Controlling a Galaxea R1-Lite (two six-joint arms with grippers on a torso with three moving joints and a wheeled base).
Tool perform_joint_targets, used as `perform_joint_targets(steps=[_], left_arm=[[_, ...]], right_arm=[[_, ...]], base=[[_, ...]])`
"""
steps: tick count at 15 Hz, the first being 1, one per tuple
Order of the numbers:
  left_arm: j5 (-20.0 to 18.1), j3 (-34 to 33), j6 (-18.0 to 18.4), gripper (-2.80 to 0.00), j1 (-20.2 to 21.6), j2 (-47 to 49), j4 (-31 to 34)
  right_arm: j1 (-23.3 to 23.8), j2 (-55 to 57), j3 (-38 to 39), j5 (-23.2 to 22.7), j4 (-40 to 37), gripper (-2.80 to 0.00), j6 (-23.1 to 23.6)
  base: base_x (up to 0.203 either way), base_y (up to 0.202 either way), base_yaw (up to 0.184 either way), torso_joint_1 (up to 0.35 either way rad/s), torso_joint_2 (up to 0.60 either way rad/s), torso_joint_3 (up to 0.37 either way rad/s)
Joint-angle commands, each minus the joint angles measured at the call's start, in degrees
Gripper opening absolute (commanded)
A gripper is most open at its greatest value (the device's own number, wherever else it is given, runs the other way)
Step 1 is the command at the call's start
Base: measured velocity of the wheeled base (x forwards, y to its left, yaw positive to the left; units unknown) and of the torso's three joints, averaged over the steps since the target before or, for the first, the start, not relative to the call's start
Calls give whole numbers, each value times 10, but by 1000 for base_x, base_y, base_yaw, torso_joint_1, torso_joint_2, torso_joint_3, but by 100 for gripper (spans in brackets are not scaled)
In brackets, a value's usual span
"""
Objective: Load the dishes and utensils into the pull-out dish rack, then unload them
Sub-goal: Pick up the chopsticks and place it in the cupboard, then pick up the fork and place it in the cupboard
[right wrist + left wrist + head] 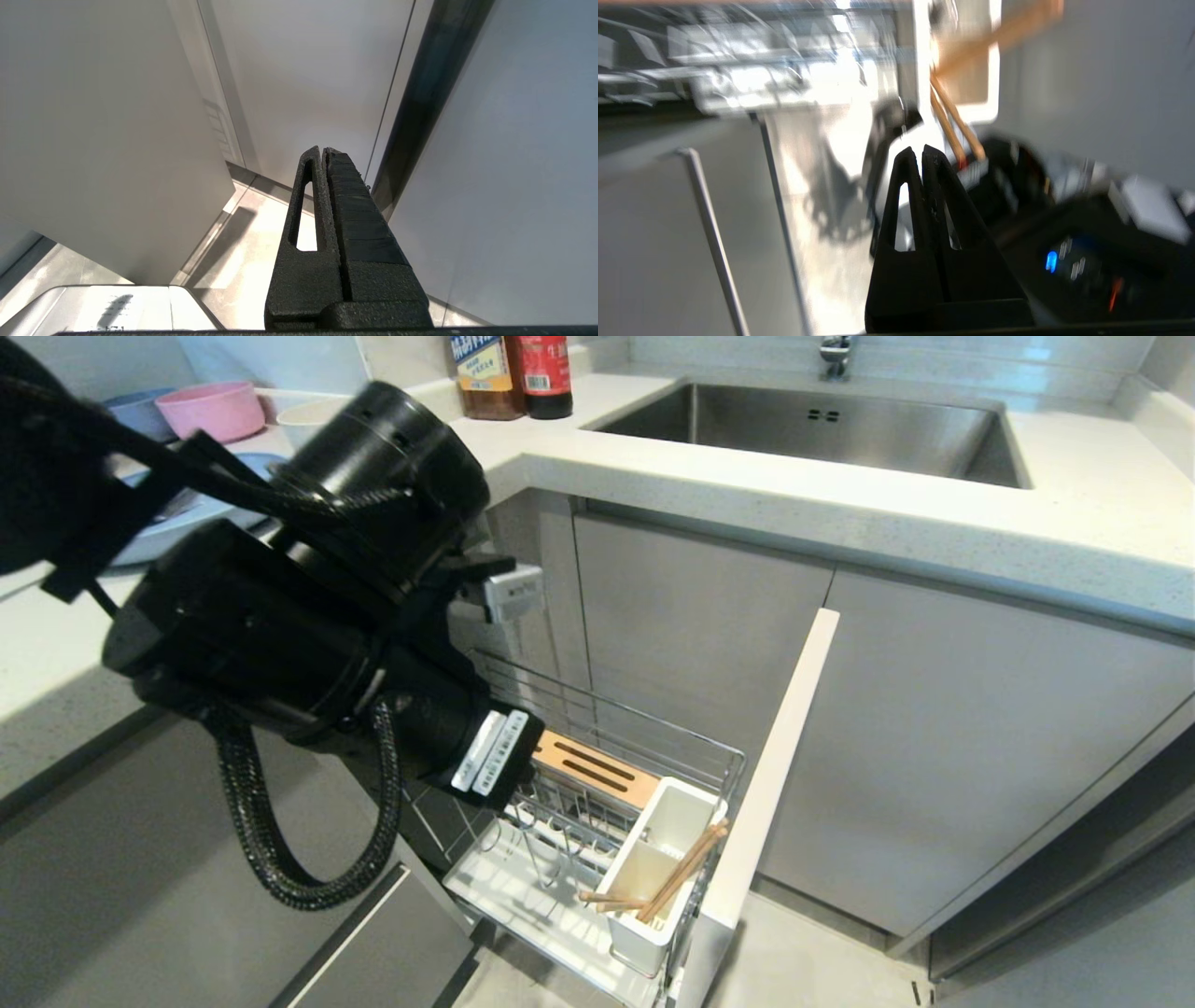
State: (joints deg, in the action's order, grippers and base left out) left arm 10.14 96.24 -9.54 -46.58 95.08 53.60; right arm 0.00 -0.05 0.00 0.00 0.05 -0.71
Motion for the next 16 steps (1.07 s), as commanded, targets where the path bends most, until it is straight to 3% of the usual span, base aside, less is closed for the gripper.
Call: perform_joint_targets(steps=[1,4,11,13,15,16], left_arm=[[16,-2,-7,-280,9,-42,-21],[54,-3,-27,-280,44,-93,-84],[57,-74,-30,-280,172,-217,-359],[60,-118,-26,-280,217,-248,-461],[62,-133,-24,-280,282,-271,-491],[59,-134,-24,-280,334,-276,-494]], right_arm=[[0,0,1,0,0,-280,0],[0,0,1,0,0,-280,0],[0,0,1,0,0,-280,0],[0,0,1,0,0,-280,0],[0,0,1,0,0,-280,0],[0,0,1,0,0,-280,0]], base=[[0,0,0,0,0,0],[0,0,0,0,0,0],[0,0,0,0,0,0],[0,0,0,0,0,0],[0,0,0,0,0,0],[0,0,0,0,0,0]])
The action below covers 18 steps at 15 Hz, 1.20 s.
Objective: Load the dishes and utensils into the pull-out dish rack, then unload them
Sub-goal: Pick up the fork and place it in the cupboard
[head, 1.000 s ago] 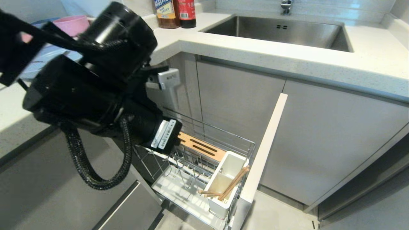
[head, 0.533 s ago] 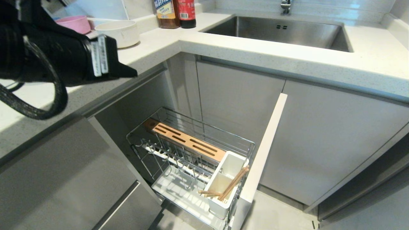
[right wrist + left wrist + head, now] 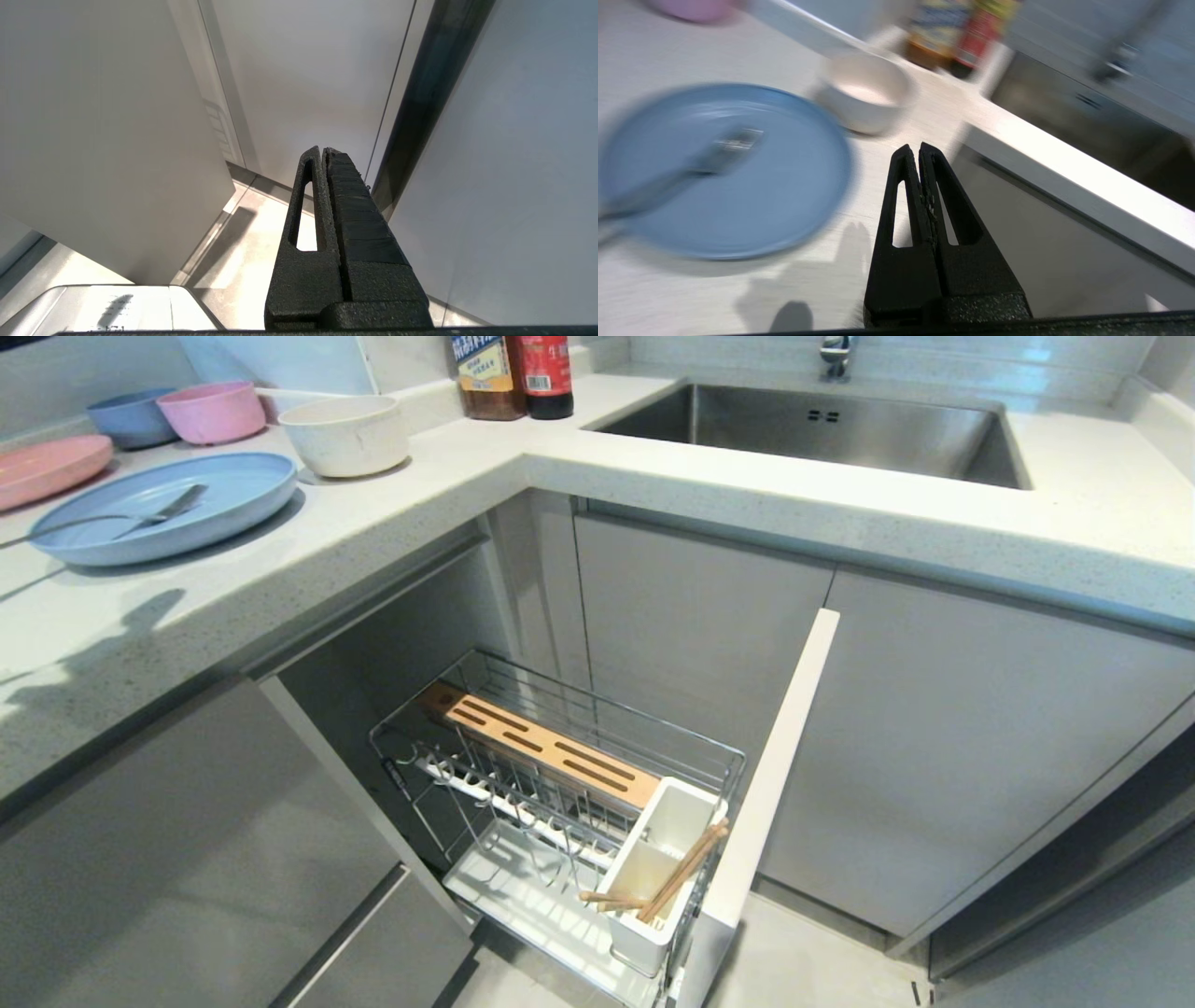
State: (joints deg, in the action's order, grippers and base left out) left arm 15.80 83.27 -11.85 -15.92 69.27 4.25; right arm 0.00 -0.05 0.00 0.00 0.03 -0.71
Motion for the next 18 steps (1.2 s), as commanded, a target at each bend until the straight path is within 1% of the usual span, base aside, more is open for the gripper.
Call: perform_joint_targets(steps=[1,2,3,4,5,6,7,8,9,10,12,14,16,18], left_arm=[[-8,0,0,-280,85,-21,-2],[-26,7,0,-280,138,-23,1],[-50,20,1,-280,200,-24,10],[-78,37,2,-280,261,-23,31],[-117,58,7,-280,314,-22,66],[-169,82,23,-280,358,-21,121],[-218,105,53,-280,388,-19,185],[-242,122,87,-280,408,-17,227],[-247,128,116,-280,425,-16,250],[-249,134,130,-280,439,-15,263],[-252,158,138,-280,453,-1,313],[-251,184,157,-280,458,8,367],[-247,188,169,-280,460,13,379],[-242,198,169,-280,467,24,389]], right_arm=[[0,0,1,0,1,-280,0],[0,0,1,0,1,-280,0],[0,0,1,0,0,-280,0],[0,0,0,0,1,-280,0],[0,0,1,0,0,-280,0],[0,0,1,0,1,-280,0],[0,0,1,0,0,-280,0],[0,0,1,0,1,-280,0],[0,0,1,0,0,-280,0],[0,0,1,0,1,-280,0],[0,0,1,0,1,-280,0],[0,0,1,0,0,-280,0],[0,0,0,0,0,-280,0],[0,0,1,0,0,-280,0]], base=[[0,0,0,0,0,0],[0,0,0,0,0,0],[0,0,0,0,0,0],[0,0,0,0,0,0],[0,0,0,0,0,0],[0,0,0,0,0,0],[0,0,0,0,0,0],[0,0,0,0,0,0],[0,0,0,0,0,0],[0,0,0,0,0,0],[0,0,0,0,0,0],[0,0,0,0,0,0],[0,0,0,0,0,0],[0,0,0,0,0,0]])
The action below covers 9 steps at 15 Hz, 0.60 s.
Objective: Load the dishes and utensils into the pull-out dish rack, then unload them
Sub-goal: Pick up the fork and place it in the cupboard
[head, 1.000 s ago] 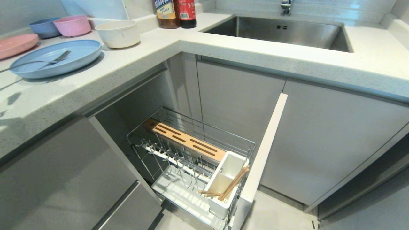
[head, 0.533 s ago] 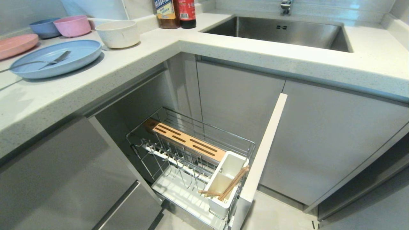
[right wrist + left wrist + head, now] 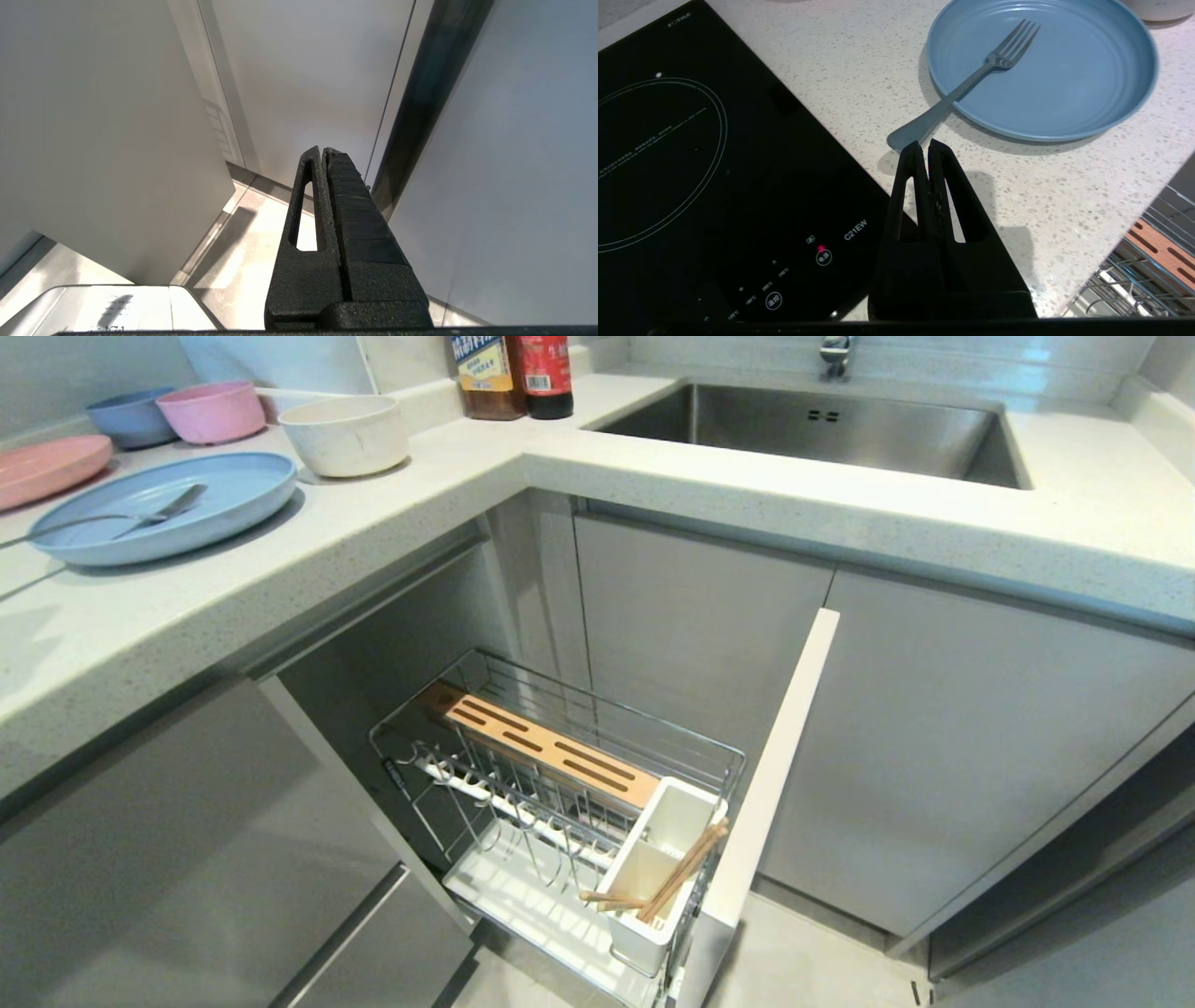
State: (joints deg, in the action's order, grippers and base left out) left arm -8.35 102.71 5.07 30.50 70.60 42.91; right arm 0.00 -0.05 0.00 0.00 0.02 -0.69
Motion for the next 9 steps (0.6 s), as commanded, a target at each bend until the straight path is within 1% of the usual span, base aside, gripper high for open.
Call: perform_joint_targets(steps=[1,4,6,9], left_arm=[[4,17,0,-280,8,21,7],[12,54,3,-280,22,46,35],[17,71,30,-280,32,54,73],[17,71,66,-280,68,58,82]], right_arm=[[0,0,1,0,0,-280,0],[0,0,1,0,0,-280,0],[0,0,1,0,1,-280,0],[0,0,1,0,1,-280,0]], base=[[0,0,0,0,0,0],[0,0,0,0,0,0],[0,0,0,0,0,0],[0,0,0,0,0,0]])
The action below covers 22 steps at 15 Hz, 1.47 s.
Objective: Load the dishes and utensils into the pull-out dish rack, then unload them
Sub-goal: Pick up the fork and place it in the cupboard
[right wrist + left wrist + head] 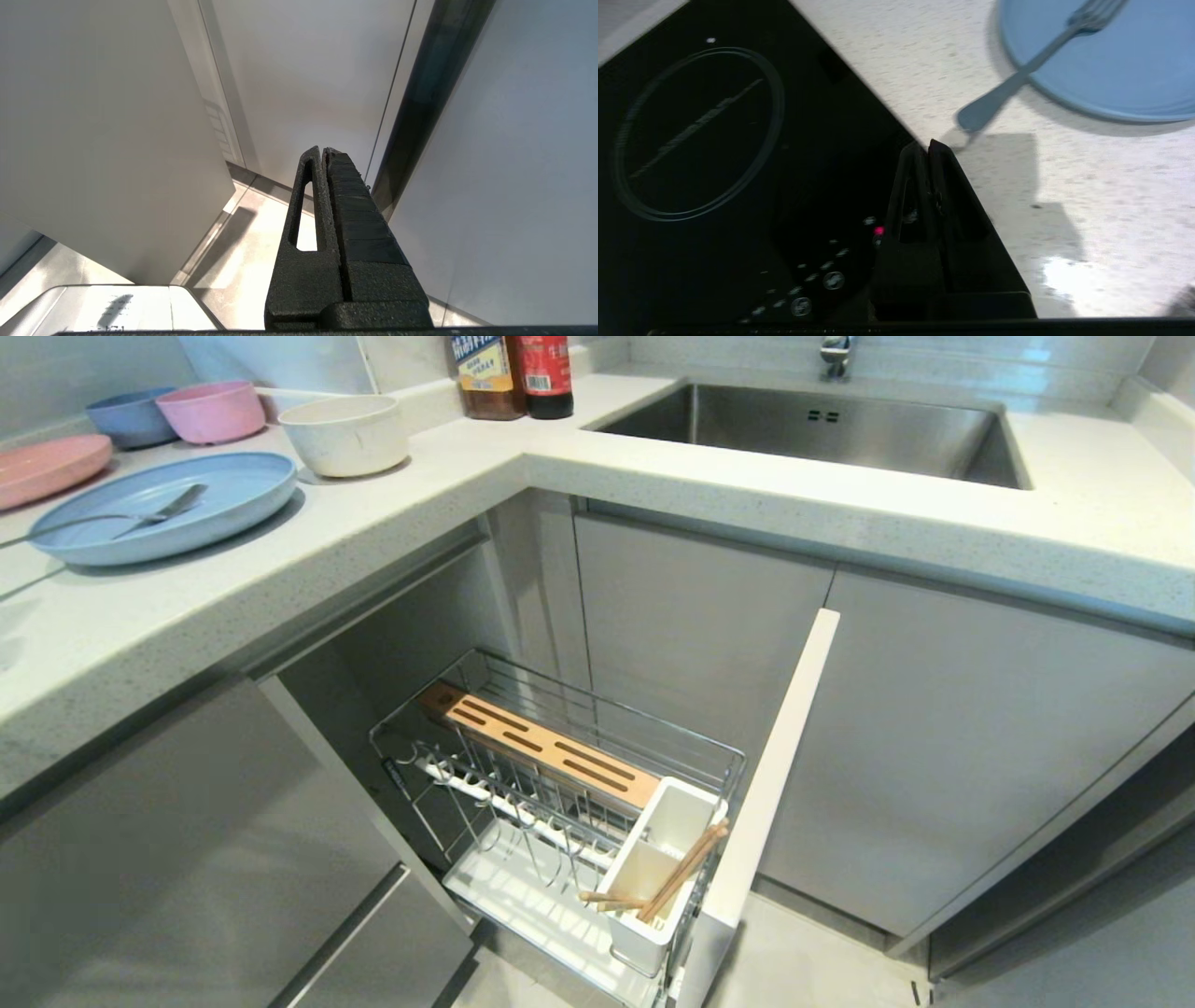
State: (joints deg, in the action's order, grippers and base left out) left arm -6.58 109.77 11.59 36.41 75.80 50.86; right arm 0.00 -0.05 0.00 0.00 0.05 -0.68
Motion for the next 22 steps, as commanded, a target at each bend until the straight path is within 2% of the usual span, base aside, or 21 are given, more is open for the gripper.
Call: perform_joint_targets(steps=[1,2,5,12,17,22], left_arm=[[-1,0,15,-280,24,10,3],[-1,-1,27,-280,36,14,3],[-20,-3,30,-280,37,14,9],[-156,-16,32,-280,35,19,24],[-176,-21,31,-280,35,41,20],[-227,-18,32,-280,36,61,11]], right_arm=[[0,0,1,0,0,-280,0],[0,0,1,0,0,-280,0],[0,0,1,0,0,-280,0],[0,0,1,0,0,-280,0],[0,0,1,0,0,-280,0],[0,0,1,0,0,-280,0]], base=[[0,0,0,0,0,0],[0,0,0,0,0,0],[0,0,0,0,0,0],[0,0,0,0,0,0],[0,0,0,0,0,0],[0,0,0,0,0,0]])
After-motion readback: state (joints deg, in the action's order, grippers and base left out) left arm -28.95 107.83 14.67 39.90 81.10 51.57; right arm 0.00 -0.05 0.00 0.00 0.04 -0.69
